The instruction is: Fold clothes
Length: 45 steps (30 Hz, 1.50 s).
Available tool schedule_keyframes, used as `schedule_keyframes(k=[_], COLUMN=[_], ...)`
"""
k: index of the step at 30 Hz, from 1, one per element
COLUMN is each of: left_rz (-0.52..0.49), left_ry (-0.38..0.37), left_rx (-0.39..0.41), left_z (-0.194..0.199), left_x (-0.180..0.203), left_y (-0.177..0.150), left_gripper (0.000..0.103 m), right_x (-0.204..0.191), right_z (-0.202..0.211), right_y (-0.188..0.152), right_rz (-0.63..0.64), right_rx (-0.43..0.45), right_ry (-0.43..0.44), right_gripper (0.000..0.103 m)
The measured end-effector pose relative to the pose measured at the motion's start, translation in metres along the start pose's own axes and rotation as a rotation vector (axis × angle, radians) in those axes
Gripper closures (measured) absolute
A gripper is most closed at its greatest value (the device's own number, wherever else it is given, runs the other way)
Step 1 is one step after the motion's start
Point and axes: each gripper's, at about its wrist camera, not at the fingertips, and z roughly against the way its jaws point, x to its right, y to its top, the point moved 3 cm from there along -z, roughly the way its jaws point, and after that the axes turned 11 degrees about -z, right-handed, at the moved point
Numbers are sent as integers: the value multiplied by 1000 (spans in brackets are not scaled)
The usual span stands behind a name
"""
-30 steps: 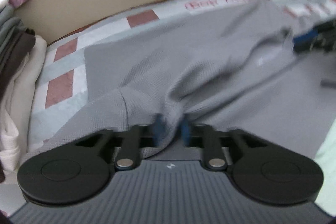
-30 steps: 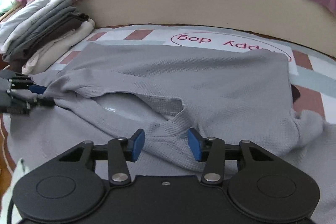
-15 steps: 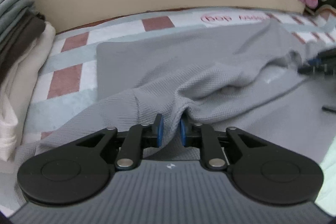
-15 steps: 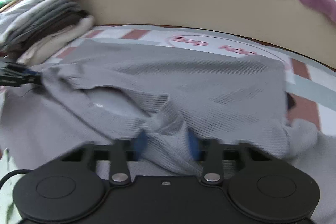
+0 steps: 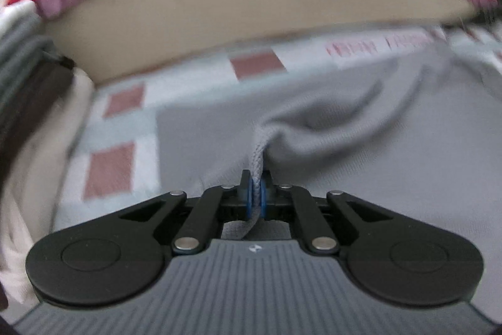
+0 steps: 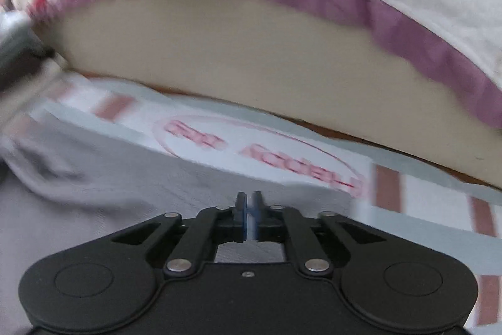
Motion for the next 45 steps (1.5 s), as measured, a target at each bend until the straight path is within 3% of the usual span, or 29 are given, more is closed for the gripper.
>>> schedule_keyframes(k=[2, 5, 7, 8, 9, 12, 15, 17, 19, 22, 24, 27, 28, 29, 31, 36, 39, 41, 45], left_rz=[-41, -39, -9, 6, 21, 33, 33, 39, 57, 109, 119, 99, 90, 85, 77, 100, 132, 147, 172], left_ry=[-21, -38, -52, -61, -70, -70, -59, -58, -60, -89, -90, -79, -74, -71, -67, -70, -87, -93, -97], left_rx=[-20, -52, -93, -92, -90, -64, -24, -2, 0, -6, -21, -30, -39, -47, -59, -73, -74, -74, -72], left_z=[1, -1, -6, -6, -6, -7, -8, -10, -13, -18, -21, -22, -23, -23, -24, -24, -24, -24, -24], left_x=[5, 5, 2, 0, -3, -10, -19, -24, -28, -34, -36, -35, -33, -32, -30, -32, -35, -36, -39], left_y=[-3, -4, -5, -4, -4, -4, -2, 0, 1, 1, 0, -1, -1, -1, -1, 0, -1, -2, -3], left_gripper=[98, 95, 94, 94, 91, 91, 91, 91, 91, 91, 90, 88, 88, 88, 87, 86, 84, 84, 84], right_x=[-23, -70, -103, -119, -129, -149, -155, -159, -164, -169, -177, -194, -198, -200, -202, -225, -232, -227, -201], right_z=[3, -16, -43, -58, -69, -88, -105, -114, -117, -121, -124, -120, -117, -116, -108, -42, -24, -36, -55], right_y=[13, 27, 22, 17, 12, 1, -13, -20, -23, -26, -28, -34, -37, -41, -50, -78, -88, -87, -77], right_rz=[-81, -155, -188, -206, -223, -204, -217, -217, -183, -179, -163, -4, 44, 71, 123, 343, 405, 293, 44], right_rx=[-36, -168, -393, -518, -585, -593, -545, -504, -451, -398, -357, -305, -292, -302, -288, -45, -83, -286, -404], right_ry=[163, 372, 487, 539, 537, 470, 443, 423, 406, 466, 495, 498, 501, 507, 495, 373, 440, 570, 618], right_gripper=[78, 73, 71, 75, 74, 71, 70, 56, 52, 39, 39, 37, 53, 85, 91, 95, 94, 92, 68])
